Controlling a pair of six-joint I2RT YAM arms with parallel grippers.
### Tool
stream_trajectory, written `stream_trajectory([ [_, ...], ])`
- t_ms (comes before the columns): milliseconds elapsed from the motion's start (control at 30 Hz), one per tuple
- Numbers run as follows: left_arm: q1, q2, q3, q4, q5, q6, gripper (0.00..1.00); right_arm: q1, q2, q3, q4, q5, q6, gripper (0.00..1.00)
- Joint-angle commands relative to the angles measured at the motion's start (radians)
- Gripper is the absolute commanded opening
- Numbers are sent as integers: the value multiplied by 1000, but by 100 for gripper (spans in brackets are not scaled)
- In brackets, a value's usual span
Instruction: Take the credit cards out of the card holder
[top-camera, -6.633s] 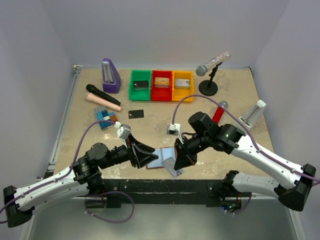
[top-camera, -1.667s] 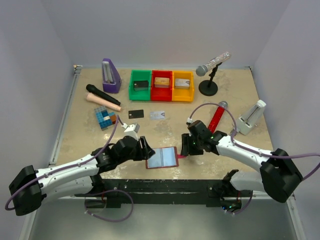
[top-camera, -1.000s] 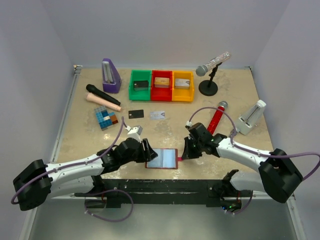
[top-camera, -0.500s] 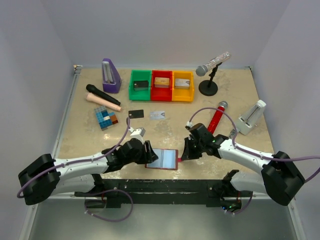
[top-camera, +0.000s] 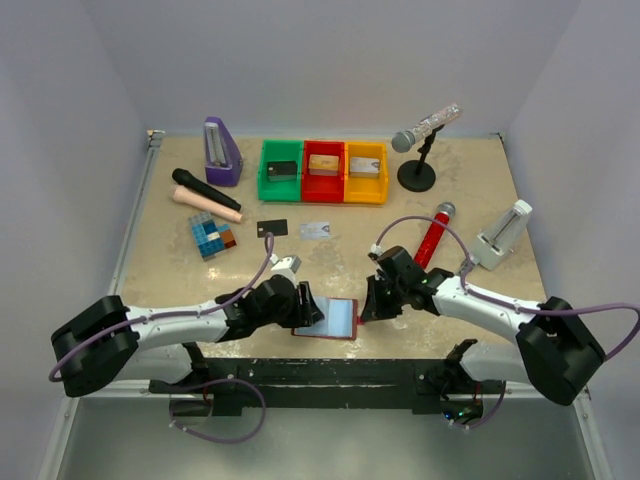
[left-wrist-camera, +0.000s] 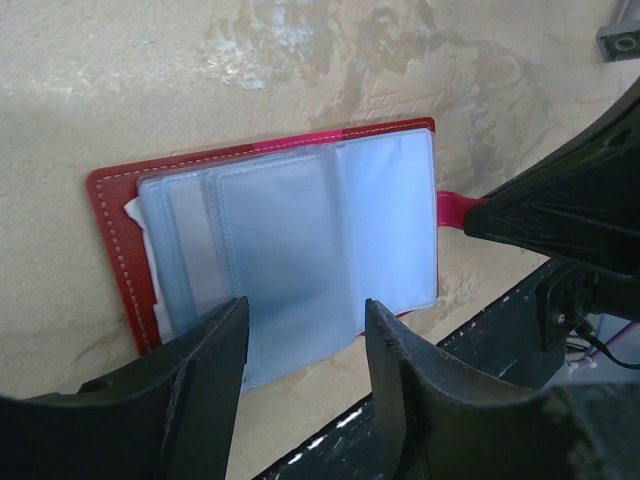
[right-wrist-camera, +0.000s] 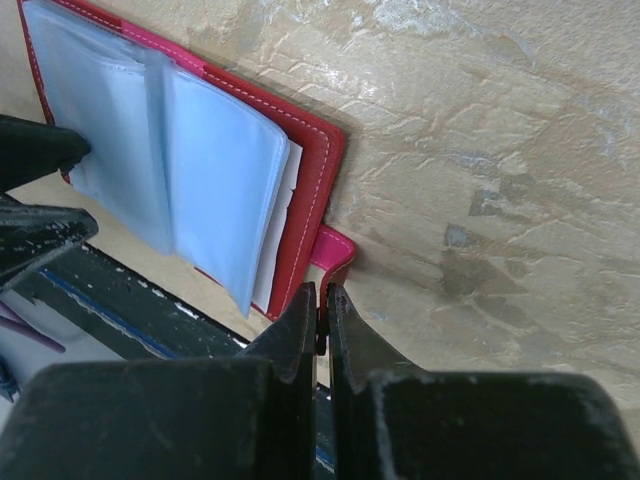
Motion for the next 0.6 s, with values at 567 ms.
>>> stream_trajectory([
  [567,-91,182,227,193,230,186,52,8,40,3,38,-16,-27,0],
])
